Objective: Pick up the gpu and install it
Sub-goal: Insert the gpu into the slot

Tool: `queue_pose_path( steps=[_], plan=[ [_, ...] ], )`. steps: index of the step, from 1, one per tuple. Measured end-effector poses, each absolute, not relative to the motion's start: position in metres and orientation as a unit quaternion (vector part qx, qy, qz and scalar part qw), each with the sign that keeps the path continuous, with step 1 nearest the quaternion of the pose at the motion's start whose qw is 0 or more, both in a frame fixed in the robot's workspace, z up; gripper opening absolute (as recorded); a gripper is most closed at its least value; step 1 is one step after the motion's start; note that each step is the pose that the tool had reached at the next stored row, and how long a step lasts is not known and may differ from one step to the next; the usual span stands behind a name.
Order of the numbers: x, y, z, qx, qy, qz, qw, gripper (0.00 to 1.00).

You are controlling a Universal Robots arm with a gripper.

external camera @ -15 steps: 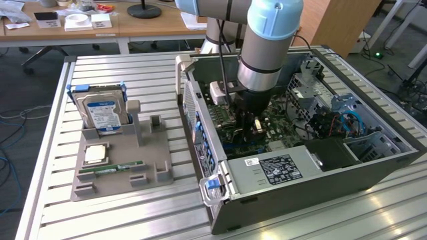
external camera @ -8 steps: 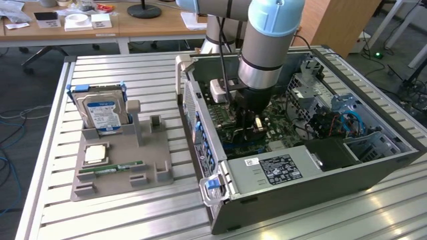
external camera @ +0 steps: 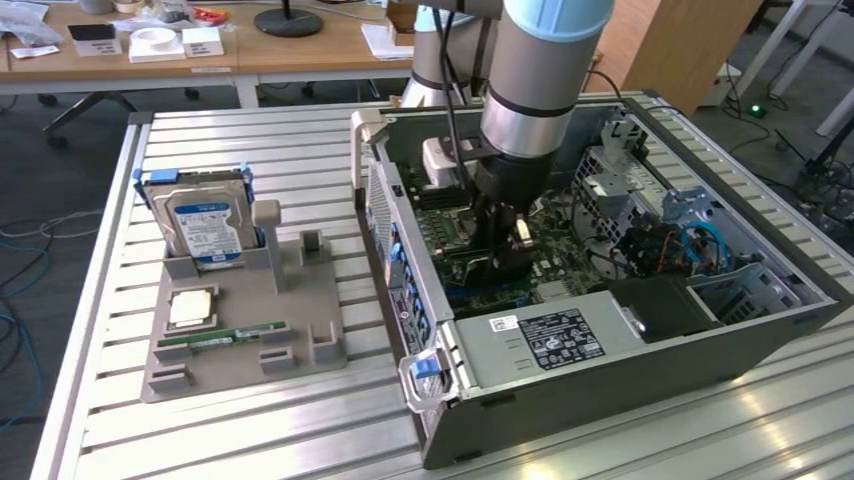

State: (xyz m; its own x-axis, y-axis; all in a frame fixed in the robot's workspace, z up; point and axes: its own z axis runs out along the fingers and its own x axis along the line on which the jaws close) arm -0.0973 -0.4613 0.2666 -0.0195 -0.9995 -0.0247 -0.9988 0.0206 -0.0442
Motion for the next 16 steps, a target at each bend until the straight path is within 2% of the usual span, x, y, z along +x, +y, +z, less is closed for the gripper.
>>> queue_pose_path(
  steps=[16],
  plan=[
    [-0.097, -0.461, 0.319, -0.7, 0.714, -0.007, 0.024, 0.51]
  ],
)
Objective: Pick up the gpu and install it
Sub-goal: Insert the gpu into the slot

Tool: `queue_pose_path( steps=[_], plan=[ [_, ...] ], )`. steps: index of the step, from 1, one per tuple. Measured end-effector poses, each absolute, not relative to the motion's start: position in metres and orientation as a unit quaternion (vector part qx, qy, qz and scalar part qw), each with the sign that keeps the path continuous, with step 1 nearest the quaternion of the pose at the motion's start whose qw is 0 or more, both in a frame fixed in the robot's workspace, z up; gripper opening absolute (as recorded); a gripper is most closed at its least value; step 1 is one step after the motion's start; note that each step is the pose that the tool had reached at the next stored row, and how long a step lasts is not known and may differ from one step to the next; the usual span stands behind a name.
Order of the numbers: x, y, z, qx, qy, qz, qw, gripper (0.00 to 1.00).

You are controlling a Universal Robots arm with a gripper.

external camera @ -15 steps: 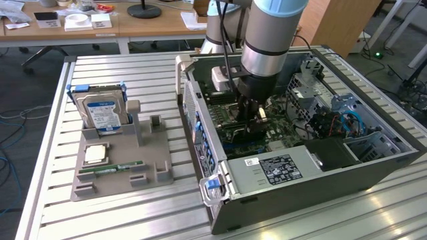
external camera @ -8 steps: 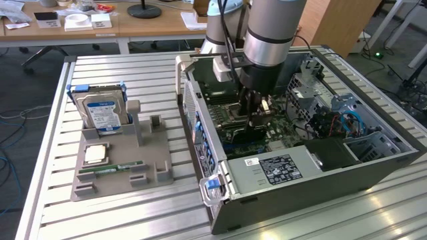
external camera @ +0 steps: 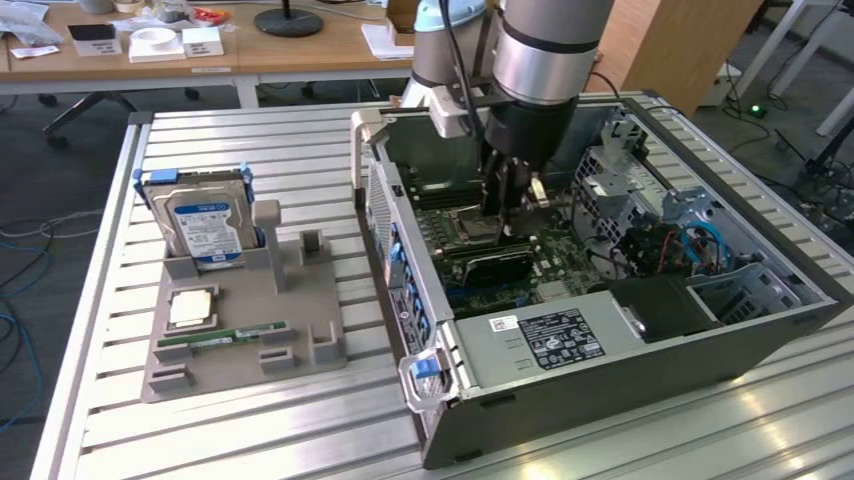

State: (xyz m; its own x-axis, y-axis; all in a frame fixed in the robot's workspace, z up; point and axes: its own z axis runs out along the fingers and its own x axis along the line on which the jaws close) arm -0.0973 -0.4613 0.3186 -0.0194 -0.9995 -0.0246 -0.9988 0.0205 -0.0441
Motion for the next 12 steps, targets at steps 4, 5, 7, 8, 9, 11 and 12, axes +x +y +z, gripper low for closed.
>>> queue_pose_path(
  steps=[4, 5, 7, 8, 9, 11, 12],
  plan=[
    [-0.0973, -0.4613, 0.3266, -0.7, 0.714, -0.007, 0.024, 0.51],
    [-0.0973, -0.4613, 0.3282, -0.7, 0.714, -0.007, 0.024, 0.51],
    [-0.0973, -0.4613, 0.3291, -0.7, 0.714, -0.007, 0.024, 0.51],
    [-0.0973, -0.4613, 0.3291, -0.7, 0.714, -0.007, 0.024, 0.51],
    [-0.0973, -0.4613, 0.3292, -0.7, 0.714, -0.007, 0.024, 0.51],
    [-0.0973, -0.4613, 0.3292, -0.7, 0.714, -0.007, 0.024, 0.51],
    [-0.0973, -0.4613, 0.3292, -0.7, 0.714, -0.007, 0.024, 0.51]
  ],
)
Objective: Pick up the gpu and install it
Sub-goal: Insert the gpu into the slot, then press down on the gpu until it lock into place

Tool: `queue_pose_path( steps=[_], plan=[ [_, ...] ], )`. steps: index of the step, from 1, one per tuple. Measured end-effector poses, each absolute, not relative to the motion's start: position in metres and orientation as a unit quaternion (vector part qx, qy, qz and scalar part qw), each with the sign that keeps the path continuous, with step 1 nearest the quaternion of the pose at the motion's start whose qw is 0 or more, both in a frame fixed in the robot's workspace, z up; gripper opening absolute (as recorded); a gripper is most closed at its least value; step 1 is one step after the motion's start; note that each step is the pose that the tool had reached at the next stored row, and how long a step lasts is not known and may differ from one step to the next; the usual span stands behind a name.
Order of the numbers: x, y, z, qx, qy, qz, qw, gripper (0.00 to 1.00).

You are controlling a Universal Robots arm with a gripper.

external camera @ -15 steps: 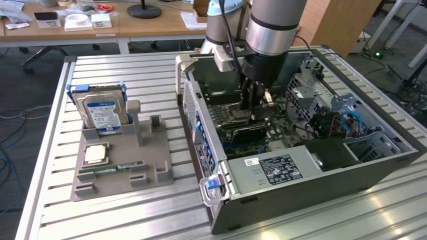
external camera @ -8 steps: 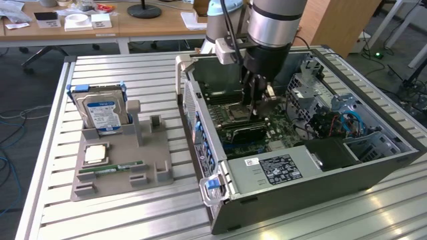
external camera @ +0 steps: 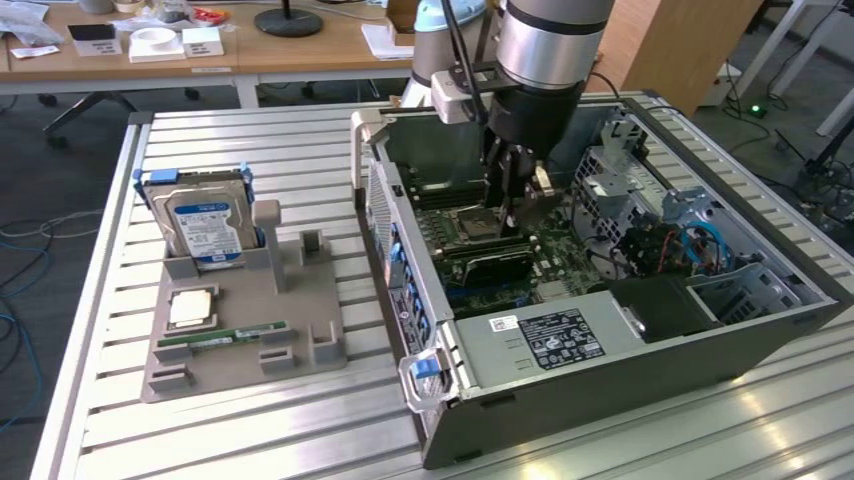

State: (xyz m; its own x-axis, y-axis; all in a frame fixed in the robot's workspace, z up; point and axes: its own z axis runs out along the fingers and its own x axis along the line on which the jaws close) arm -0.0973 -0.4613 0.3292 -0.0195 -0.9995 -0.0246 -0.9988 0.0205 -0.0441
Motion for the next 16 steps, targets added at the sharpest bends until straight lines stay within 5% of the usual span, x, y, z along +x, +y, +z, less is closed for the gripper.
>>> queue_pose_path(
  steps=[16],
  plan=[
    [-0.096, -0.4613, 0.3341, -0.7, 0.714, -0.006, 0.023, 0.51]
  ],
)
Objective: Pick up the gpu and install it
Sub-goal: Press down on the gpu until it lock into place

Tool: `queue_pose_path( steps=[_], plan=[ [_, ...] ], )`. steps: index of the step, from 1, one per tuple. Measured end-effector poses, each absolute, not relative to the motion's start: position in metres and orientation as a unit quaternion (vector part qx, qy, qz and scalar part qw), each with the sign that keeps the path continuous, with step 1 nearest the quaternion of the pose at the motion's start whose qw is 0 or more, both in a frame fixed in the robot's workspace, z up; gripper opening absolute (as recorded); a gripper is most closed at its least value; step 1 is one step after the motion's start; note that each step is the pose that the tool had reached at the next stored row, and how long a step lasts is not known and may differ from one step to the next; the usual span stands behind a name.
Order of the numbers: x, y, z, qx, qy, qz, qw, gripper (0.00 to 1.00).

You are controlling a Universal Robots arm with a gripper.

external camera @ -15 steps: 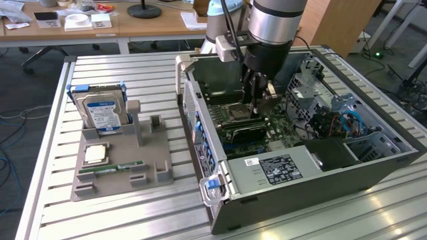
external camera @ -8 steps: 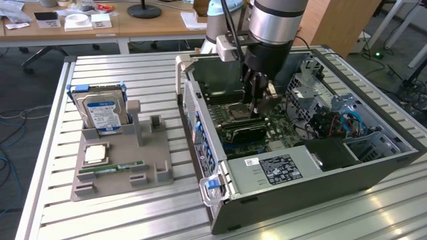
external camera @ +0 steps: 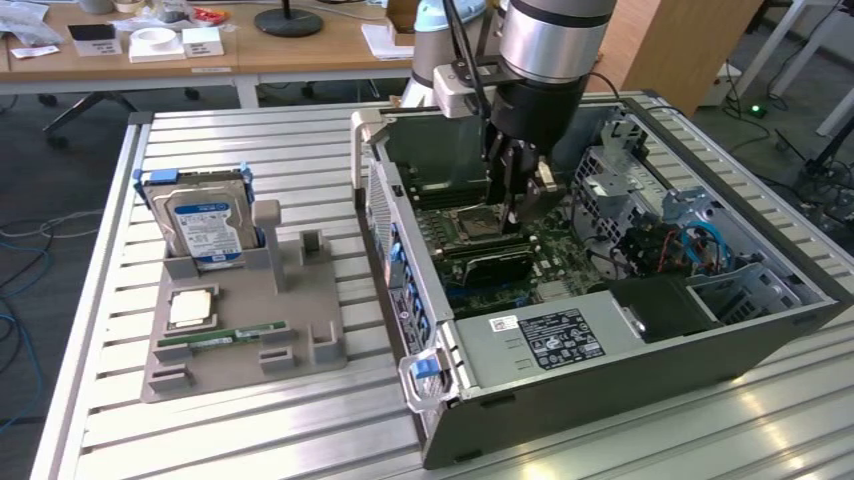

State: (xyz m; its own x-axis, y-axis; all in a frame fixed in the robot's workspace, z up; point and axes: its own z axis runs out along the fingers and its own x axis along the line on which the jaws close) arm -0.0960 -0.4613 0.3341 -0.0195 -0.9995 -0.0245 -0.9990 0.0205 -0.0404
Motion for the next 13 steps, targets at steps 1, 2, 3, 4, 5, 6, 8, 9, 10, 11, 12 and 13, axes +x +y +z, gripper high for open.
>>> queue_pose_path(
  steps=[1, 2, 3, 4, 5, 6, 8, 9, 10, 11, 12, 13],
  plan=[
    [-0.0961, -0.4613, 0.3341, -0.7, 0.714, -0.006, 0.023, 0.51],
    [-0.0961, -0.4613, 0.3341, -0.7, 0.714, -0.006, 0.023, 0.51],
    [-0.0961, -0.4613, 0.3341, -0.7, 0.714, -0.006, 0.023, 0.51],
    [-0.096, -0.4613, 0.3341, -0.7, 0.714, -0.006, 0.023, 0.51],
    [-0.096, -0.4613, 0.3341, -0.7, 0.714, -0.006, 0.023, 0.51],
    [-0.096, -0.4613, 0.3341, -0.7, 0.714, -0.006, 0.023, 0.51],
    [-0.0961, -0.4613, 0.3341, -0.7, 0.714, -0.006, 0.023, 0.51],
    [-0.096, -0.4613, 0.3341, -0.7, 0.714, -0.006, 0.023, 0.51],
    [-0.096, -0.4613, 0.3341, -0.7, 0.714, -0.006, 0.023, 0.51],
    [-0.0961, -0.4613, 0.3341, -0.7, 0.714, -0.006, 0.023, 0.5],
    [-0.0961, -0.4613, 0.3341, -0.7, 0.714, -0.006, 0.023, 0.44],
    [-0.0961, -0.4613, 0.3341, -0.7, 0.714, -0.006, 0.023, 0.38]
  ],
)
